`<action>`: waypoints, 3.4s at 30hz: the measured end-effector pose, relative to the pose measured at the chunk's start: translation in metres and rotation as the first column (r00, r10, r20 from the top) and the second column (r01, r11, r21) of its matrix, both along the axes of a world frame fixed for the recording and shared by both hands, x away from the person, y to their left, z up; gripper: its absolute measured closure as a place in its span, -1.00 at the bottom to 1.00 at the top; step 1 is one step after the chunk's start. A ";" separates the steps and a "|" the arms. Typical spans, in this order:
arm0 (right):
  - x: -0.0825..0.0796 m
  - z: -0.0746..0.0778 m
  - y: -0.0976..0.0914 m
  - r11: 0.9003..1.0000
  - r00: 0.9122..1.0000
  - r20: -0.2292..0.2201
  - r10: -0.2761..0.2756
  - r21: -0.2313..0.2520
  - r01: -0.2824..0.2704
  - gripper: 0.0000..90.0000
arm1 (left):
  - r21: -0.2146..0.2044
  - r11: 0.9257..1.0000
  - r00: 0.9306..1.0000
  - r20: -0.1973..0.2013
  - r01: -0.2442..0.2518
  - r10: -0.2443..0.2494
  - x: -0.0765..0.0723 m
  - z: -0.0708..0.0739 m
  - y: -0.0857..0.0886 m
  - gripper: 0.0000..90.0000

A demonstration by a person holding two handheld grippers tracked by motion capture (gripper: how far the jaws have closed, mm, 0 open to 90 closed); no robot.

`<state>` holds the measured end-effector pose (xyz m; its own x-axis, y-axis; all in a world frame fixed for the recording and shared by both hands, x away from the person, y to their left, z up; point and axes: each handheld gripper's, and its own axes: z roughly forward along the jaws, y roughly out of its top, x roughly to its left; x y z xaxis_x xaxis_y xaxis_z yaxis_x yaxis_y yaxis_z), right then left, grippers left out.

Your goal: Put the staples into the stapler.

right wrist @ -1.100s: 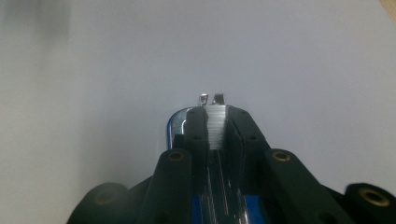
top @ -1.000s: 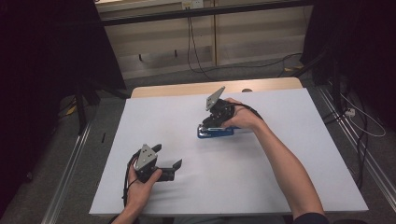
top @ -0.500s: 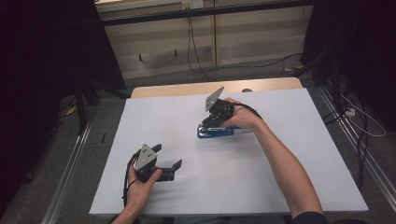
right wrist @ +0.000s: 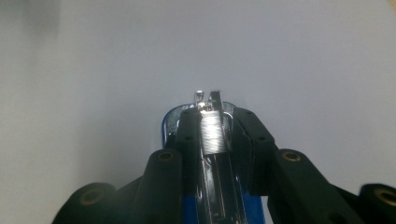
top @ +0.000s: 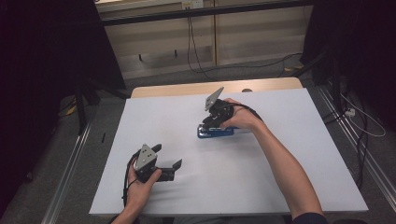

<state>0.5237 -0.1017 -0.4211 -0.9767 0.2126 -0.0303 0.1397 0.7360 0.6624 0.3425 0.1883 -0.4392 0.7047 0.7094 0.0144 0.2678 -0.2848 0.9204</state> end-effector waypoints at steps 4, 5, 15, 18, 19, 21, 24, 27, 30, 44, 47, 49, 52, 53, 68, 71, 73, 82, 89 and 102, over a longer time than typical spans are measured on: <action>-0.001 0.001 -0.002 0.999 0.999 -0.021 -0.037 0.033 0.038 0.51 | -0.005 1.000 1.000 -0.003 0.002 -0.002 0.000 0.000 -0.001 -0.92; -0.001 0.001 -0.002 0.998 0.999 -0.025 -0.046 0.033 0.047 0.49 | -0.004 1.000 1.000 -0.004 0.003 -0.003 0.000 0.000 -0.001 -0.91; -0.005 -0.001 -0.009 0.987 0.990 -0.027 -0.142 0.073 0.143 0.02 | -0.004 1.000 1.000 -0.004 0.003 -0.003 0.000 -0.001 -0.001 -0.91; -0.006 -0.002 -0.012 0.982 0.986 -0.024 -0.168 0.081 0.169 -0.17 | -0.004 1.000 1.000 -0.005 0.004 -0.004 0.000 0.000 -0.001 -0.91; -0.006 -0.002 -0.013 0.980 0.983 -0.025 -0.180 0.085 0.182 -0.24 | -0.003 1.000 1.000 -0.005 0.003 -0.003 0.000 0.000 -0.001 -0.91; -0.007 -0.002 -0.015 0.972 0.978 -0.031 -0.208 0.102 0.210 -0.32 | -0.002 1.000 1.000 -0.005 0.001 -0.001 0.000 0.000 0.000 -0.91; -0.008 -0.001 -0.018 0.959 0.967 -0.028 -0.252 0.126 0.254 -0.42 | -0.003 1.000 1.000 -0.007 -0.004 0.004 0.001 0.000 0.000 -0.91; -0.010 -0.001 -0.019 0.948 0.958 -0.033 -0.284 0.138 0.286 -0.55 | -0.003 1.000 1.000 -0.005 0.000 0.000 0.001 0.000 0.000 -0.91; -0.012 -0.003 -0.020 0.938 0.949 -0.037 -0.314 0.144 0.316 -0.66 | -0.003 1.000 1.000 -0.007 -0.003 0.003 0.001 0.000 0.000 -0.91; -0.022 -0.001 -0.033 0.870 0.894 -0.048 -0.445 0.214 0.445 -0.88 | -0.001 1.000 1.000 -0.006 -0.003 0.003 0.001 0.000 0.000 -0.92; -0.026 0.000 -0.035 0.848 0.877 -0.043 -0.478 0.238 0.474 -0.87 | -0.005 1.000 1.000 -0.007 -0.006 0.006 0.001 0.000 0.000 -0.92; -0.029 0.000 -0.036 0.841 0.869 -0.029 -0.493 0.239 0.485 -0.87 | -0.008 1.000 1.000 -0.003 -0.005 0.005 0.001 0.000 0.000 -0.91; -0.033 -0.001 -0.039 0.827 0.854 -0.007 -0.521 0.242 0.507 -0.86 | -0.008 1.000 1.000 -0.003 -0.004 0.004 0.001 0.000 0.000 -0.91; -0.034 -0.001 -0.039 0.825 0.852 -0.004 -0.524 0.244 0.509 -0.86 | -0.008 1.000 1.000 -0.003 -0.004 0.004 0.001 0.000 0.000 -0.92; -0.061 -0.004 -0.052 0.760 0.791 0.023 -0.611 0.295 0.579 -0.85 | -0.004 1.000 1.000 -0.015 -0.019 0.019 0.002 -0.001 0.002 -0.91; -0.066 -0.003 -0.056 0.745 0.780 0.020 -0.625 0.312 0.589 -0.87 | -0.008 1.000 1.000 -0.017 -0.018 0.018 0.003 -0.001 0.002 -0.91; -0.069 -0.003 -0.059 0.732 0.769 0.019 -0.639 0.323 0.600 -0.92 | -0.005 1.000 1.000 -0.019 -0.015 0.015 0.003 -0.001 0.002 -0.91; -0.082 -0.004 -0.069 0.707 0.750 0.015 -0.662 0.344 0.618 -0.92 | -0.011 1.000 1.000 -0.022 -0.012 0.012 0.002 -0.002 0.005 -0.92; -0.092 -0.007 -0.076 0.684 0.732 0.014 -0.682 0.367 0.630 -0.92 | -0.012 0.999 0.999 -0.031 -0.041 0.040 0.002 -0.004 0.007 -0.92; -0.113 -0.007 -0.098 0.649 0.691 0.038 -0.721 0.385 0.656 -0.93 | -0.031 0.999 0.999 -0.032 -0.020 0.019 0.001 -0.002 0.006 -0.92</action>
<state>0.4112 -0.1993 -0.4281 -0.5266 0.8499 0.0167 0.3788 0.2170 0.8997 0.3437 0.1944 -0.4408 0.6903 0.7229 -0.0304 0.3022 -0.2499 0.9199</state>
